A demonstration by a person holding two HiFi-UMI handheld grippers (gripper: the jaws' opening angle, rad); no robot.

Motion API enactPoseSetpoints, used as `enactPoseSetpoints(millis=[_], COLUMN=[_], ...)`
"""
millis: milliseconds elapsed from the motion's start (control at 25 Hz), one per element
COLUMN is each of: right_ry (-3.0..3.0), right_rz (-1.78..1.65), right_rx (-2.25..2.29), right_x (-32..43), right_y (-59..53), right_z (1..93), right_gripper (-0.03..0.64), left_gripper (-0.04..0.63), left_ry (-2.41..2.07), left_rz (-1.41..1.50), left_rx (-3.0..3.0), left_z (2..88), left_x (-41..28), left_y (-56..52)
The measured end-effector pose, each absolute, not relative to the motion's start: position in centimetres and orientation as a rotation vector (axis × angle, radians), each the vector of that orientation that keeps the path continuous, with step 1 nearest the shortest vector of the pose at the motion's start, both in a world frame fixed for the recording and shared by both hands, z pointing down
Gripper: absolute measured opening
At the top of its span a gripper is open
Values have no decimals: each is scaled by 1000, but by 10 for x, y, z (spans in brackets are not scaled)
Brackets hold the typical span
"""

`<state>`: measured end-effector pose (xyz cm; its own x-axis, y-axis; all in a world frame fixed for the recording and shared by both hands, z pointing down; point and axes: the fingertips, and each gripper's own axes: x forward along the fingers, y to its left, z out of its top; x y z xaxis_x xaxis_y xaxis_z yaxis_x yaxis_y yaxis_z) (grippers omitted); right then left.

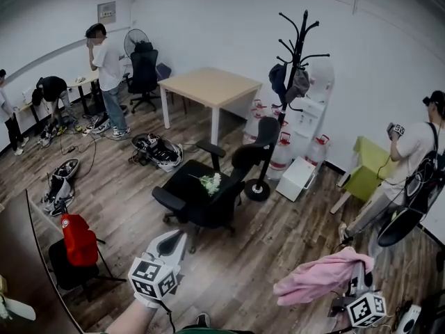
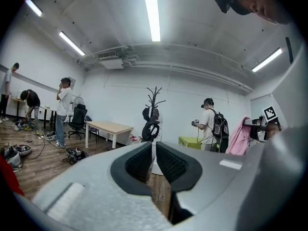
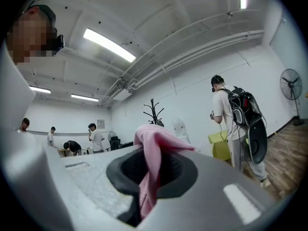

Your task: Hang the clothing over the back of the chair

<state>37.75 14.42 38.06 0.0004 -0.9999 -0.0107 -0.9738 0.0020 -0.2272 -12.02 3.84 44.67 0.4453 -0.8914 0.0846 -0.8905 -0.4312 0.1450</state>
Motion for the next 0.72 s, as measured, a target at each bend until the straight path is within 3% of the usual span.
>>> enactPoseSetpoints(millis=[240,720], right_ry=[2076,2123], right_rz=[-171,-187], right_rx=[-2159,-2085], right_x=[354,336], right_y=[127,43], right_z=[366,370], right_gripper=[23,23], left_gripper=[37,37], left_ry=[-1611,-1695], left_rz=[-33,-54], left_rx=[2452,2412], left_z=[461,459], left_x=[-179,-210], left_y=[10,-44])
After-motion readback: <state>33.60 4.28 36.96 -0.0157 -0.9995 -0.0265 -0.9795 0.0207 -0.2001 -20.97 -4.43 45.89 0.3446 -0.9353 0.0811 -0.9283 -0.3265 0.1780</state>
